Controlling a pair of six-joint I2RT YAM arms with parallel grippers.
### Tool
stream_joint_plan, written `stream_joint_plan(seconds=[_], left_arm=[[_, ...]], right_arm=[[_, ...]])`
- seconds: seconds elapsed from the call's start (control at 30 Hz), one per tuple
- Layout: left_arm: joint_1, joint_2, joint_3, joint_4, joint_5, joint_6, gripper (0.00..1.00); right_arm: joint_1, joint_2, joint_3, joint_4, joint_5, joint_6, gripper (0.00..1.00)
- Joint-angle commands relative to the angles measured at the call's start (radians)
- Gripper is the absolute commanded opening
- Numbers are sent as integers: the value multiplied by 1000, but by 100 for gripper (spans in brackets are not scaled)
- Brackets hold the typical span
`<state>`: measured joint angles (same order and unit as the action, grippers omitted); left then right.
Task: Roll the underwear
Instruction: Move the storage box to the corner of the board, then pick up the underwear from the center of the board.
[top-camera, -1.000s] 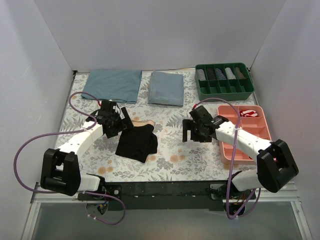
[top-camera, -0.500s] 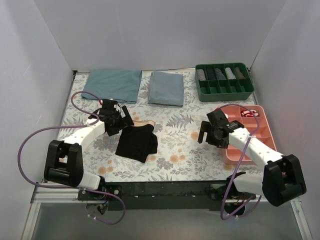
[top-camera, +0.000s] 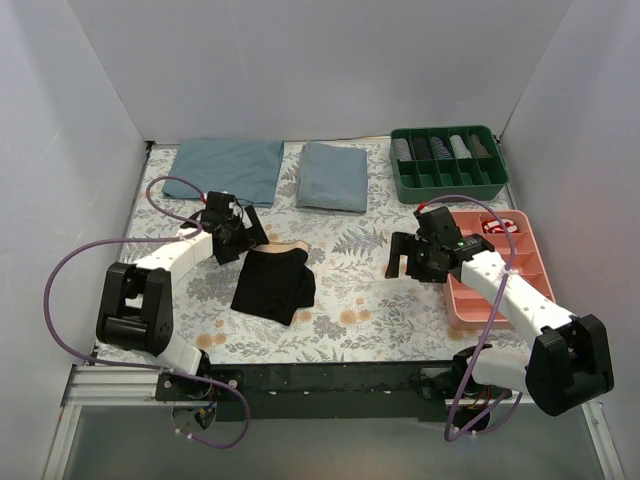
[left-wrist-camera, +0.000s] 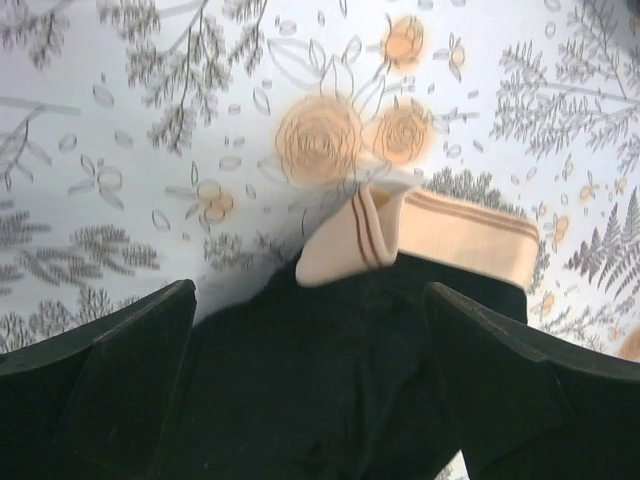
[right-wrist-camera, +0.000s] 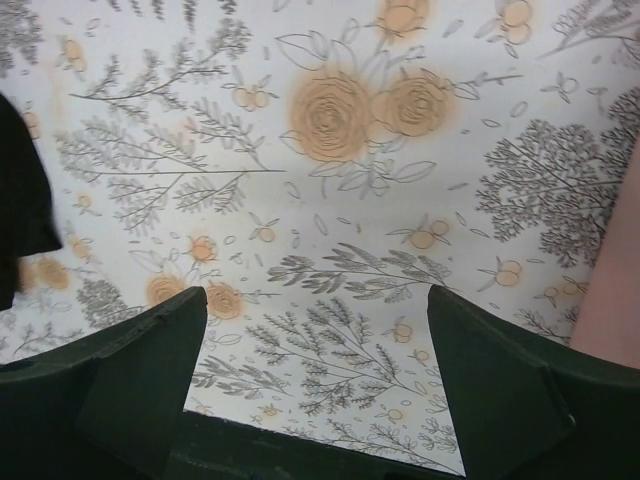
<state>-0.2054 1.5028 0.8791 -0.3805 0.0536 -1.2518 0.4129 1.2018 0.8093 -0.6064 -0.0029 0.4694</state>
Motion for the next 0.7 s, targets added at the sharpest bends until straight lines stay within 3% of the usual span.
stream_joint_plan(seconds=[0.0,0.07,0.2,0.47,0.67], left_arm=[[26,54,84,77,18,37,98],[35,82,95,112,31,45,98],[35,88,112,118,61,84,88],[35,-157,-126,271,146,135,80],[37,-115,-166,342,177,141,70]], right_arm=[[13,1,51,36,-109,-46,99],[20,13,47,37,-118,-48,99],[30,19,34,36,-126,-49,99],[33,16,-10,76,-153,-34,99],[33,35,-6,92,-174,-31,99]])
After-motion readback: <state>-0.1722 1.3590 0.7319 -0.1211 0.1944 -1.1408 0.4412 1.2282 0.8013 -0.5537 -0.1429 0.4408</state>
